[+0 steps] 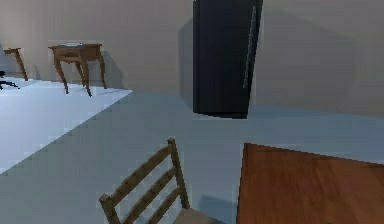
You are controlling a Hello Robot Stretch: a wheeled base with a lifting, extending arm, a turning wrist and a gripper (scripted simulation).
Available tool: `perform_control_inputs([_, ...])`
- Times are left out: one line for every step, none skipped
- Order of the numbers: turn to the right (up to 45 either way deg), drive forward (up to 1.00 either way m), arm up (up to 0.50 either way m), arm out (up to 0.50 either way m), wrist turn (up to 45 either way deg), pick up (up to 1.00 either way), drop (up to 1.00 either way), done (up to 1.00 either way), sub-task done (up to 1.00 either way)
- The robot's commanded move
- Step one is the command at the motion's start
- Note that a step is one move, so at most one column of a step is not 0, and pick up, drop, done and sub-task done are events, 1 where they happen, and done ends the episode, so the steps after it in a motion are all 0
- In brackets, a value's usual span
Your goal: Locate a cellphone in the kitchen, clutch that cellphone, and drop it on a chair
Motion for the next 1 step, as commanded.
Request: perform_control_inputs([0.0,0.00,0.00,0.00,0.0,0.00,0.00,1.00,0.00])
